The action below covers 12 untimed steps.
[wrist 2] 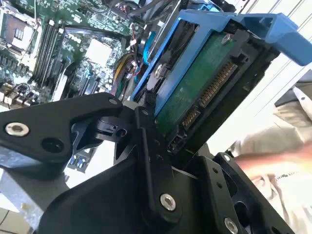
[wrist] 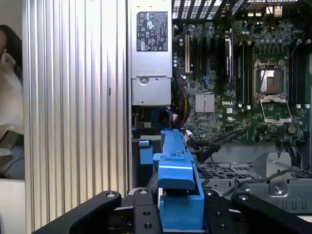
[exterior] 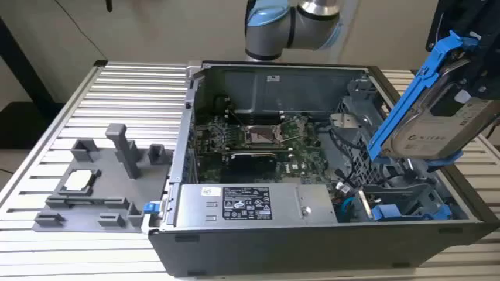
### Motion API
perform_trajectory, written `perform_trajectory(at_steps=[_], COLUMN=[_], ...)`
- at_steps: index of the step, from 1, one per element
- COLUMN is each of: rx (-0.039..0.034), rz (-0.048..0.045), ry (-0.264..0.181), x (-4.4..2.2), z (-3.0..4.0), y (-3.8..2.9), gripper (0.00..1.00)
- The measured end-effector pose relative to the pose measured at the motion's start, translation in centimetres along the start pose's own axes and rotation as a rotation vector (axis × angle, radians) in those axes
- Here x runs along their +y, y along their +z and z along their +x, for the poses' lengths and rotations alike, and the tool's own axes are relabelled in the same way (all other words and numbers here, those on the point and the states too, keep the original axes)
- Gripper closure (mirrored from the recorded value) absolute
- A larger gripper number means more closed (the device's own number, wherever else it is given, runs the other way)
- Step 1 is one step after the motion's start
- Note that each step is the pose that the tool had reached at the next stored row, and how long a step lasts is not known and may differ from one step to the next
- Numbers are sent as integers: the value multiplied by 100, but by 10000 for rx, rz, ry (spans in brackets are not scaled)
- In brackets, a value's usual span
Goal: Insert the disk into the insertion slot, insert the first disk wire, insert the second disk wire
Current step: 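Insert the disk into the insertion slot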
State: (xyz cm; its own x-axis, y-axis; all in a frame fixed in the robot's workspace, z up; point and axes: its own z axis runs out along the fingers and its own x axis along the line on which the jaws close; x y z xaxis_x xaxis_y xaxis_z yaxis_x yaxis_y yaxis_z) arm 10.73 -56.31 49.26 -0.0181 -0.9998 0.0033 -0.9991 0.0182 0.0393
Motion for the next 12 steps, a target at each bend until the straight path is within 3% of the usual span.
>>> perform_trajectory(at_steps=[12], rx=[0], rz=[0], ry=[5], x=[3], z=[-1], y=[3], gripper=[67])
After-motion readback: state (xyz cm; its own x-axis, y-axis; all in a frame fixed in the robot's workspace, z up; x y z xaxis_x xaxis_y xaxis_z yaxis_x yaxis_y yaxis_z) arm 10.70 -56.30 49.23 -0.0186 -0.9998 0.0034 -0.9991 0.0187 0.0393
